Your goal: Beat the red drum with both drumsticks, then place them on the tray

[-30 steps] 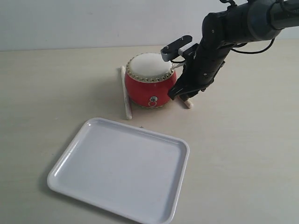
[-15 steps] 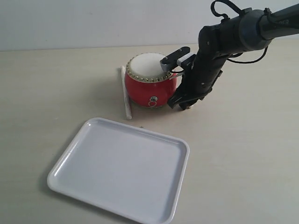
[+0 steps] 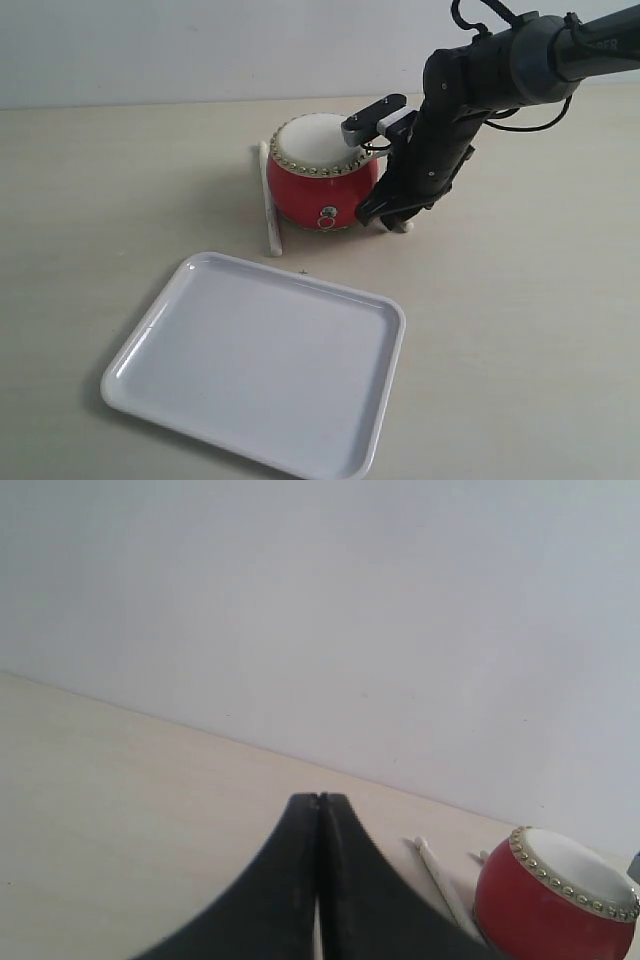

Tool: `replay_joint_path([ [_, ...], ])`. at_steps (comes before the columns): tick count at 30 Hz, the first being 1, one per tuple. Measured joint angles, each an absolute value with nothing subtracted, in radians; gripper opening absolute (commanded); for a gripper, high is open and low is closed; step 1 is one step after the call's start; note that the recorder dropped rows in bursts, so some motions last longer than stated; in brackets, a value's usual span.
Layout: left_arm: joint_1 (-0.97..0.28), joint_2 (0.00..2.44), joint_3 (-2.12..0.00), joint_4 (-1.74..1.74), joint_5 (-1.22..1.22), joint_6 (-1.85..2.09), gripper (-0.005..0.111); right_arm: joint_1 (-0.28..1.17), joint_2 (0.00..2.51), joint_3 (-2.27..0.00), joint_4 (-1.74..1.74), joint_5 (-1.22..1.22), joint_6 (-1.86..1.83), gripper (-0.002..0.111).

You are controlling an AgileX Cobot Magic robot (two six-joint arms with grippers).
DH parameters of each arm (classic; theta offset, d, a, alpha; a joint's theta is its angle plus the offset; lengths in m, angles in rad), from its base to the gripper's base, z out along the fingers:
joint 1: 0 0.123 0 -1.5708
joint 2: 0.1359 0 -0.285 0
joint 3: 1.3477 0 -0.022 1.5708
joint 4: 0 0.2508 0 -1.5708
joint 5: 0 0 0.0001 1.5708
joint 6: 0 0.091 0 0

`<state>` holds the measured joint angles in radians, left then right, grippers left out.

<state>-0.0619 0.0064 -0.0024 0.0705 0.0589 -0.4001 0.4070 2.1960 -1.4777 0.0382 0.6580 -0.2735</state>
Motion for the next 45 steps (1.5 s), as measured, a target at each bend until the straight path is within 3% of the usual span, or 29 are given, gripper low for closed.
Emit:
replay_joint_path([
  [33,-0.062,0.006,-0.002,0.07,0.059,-0.4,0.0,0.407,2.207,-1.478,0.043,0.664,-0.219,0.039],
  [42,-0.062,0.006,-0.002,0.07,0.059,-0.4,0.0,0.407,2.208,-1.478,0.043,0.679,-0.217,0.017],
  [45,-0.062,0.006,-0.002,0.07,0.059,-0.4,0.0,0.407,2.208,-1.478,0.036,0.682,-0.192,0.003],
])
